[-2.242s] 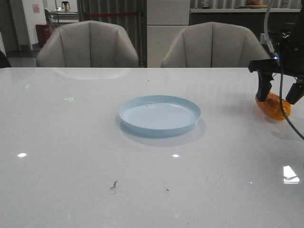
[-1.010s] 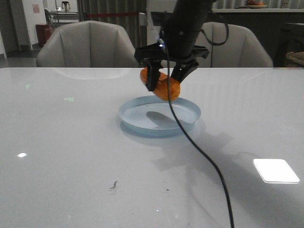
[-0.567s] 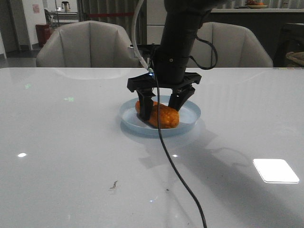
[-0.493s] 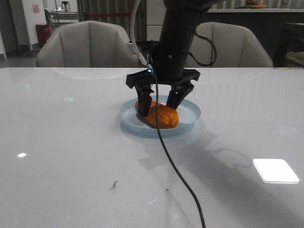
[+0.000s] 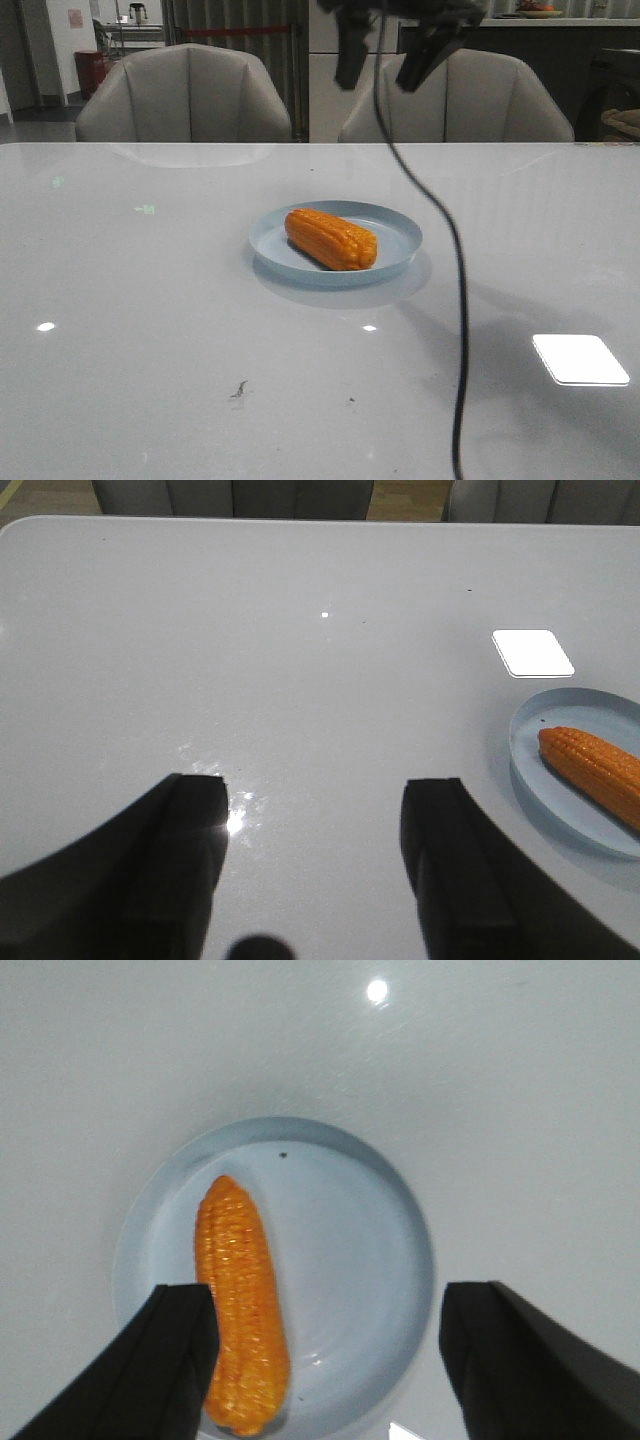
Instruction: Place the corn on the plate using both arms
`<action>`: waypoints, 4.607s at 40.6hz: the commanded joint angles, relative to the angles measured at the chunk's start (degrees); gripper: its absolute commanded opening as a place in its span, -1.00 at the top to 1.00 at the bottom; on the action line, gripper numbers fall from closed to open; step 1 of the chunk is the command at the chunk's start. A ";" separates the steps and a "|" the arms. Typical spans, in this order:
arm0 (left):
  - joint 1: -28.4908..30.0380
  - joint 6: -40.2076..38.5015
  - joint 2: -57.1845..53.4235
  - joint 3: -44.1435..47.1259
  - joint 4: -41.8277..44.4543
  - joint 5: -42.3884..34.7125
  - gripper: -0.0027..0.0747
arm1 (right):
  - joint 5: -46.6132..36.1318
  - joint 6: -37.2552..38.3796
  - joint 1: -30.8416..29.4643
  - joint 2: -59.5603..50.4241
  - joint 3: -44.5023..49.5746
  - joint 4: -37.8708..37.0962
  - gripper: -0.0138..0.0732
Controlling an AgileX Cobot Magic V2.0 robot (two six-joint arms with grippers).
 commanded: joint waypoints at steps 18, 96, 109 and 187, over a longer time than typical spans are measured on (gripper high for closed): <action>-0.01 -0.12 -0.84 -1.70 -1.59 -7.62 -0.23 | -3.09 -3.43 -14.41 -26.69 10.37 0.52 -0.63; -0.01 -0.12 -0.84 -1.70 -1.59 -5.75 0.69 | -31.59 -0.16 -15.89 -89.37 92.07 -0.62 -0.63; -0.80 -0.12 -0.31 -1.13 -4.24 -7.16 0.69 | -31.59 -0.16 -15.89 -89.37 92.07 -0.62 -0.63; -5.24 -37.48 -56.47 44.96 33.53 -28.75 0.69 | -31.60 -0.16 -15.89 -89.37 92.07 -0.62 -0.63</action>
